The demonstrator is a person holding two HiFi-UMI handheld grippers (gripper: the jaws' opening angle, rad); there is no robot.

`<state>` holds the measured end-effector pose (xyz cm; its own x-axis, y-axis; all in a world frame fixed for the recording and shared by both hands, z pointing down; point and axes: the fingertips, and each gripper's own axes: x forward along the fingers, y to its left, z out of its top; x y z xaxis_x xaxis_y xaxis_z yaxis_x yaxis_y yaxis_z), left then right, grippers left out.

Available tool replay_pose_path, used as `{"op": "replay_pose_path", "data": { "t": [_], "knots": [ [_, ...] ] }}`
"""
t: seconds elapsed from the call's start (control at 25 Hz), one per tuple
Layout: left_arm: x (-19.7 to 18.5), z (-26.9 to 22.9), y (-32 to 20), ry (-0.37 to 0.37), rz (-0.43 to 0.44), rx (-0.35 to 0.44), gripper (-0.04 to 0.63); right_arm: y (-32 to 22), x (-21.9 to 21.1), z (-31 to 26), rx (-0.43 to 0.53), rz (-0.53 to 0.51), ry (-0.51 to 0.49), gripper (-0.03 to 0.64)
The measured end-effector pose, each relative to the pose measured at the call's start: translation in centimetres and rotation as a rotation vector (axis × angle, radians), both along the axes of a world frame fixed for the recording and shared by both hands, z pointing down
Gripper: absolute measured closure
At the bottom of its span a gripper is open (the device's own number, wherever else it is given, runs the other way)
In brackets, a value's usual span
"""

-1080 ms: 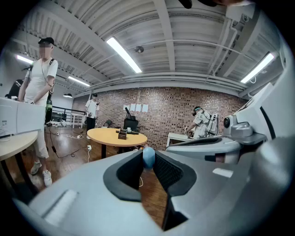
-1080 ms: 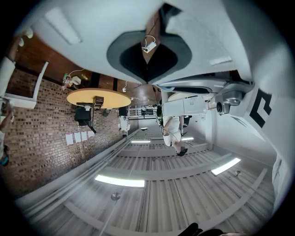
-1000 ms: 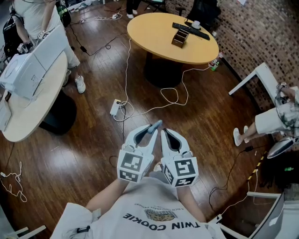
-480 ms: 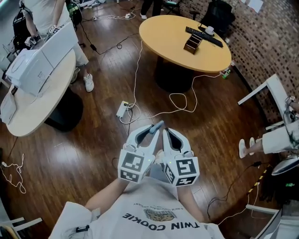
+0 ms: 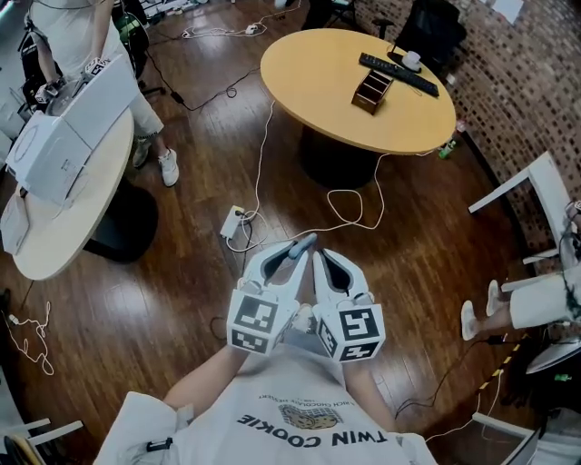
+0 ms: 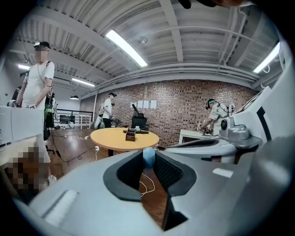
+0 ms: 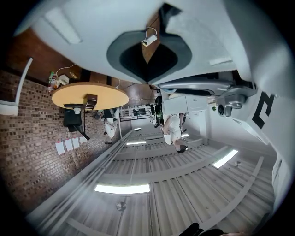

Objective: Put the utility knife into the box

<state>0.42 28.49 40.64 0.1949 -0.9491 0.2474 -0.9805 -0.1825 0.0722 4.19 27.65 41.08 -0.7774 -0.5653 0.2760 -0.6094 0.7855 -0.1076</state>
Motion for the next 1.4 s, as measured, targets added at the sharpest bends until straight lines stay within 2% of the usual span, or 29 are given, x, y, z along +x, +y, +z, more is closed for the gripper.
{"op": "replay_pose_path", "data": {
  "t": [0.36,0.8,1.16,1.4],
  "knots": [
    [3.9,0.1,-8.9,-0.028,0.006,-0.019,0.522,-8.9,3.5,0.3,-0.02,-0.012,-0.021,0.615],
    [7.5,-0.7,-15.1,-0.091,0.035,-0.022,0.522,-15.1,7.0,-0.4,-0.018,0.014,-0.076,0.615],
    [8.0,-0.2,-19.4,-0.089,0.082,-0.012,0.522,-19.0,7.5,0.1,-0.013,0.064,-0.07,0.615],
    [6.6,0.1,-23.4,-0.066,0.131,-0.01,0.522,-23.0,6.2,0.3,-0.008,0.112,-0.049,0.615]
  ]
}}
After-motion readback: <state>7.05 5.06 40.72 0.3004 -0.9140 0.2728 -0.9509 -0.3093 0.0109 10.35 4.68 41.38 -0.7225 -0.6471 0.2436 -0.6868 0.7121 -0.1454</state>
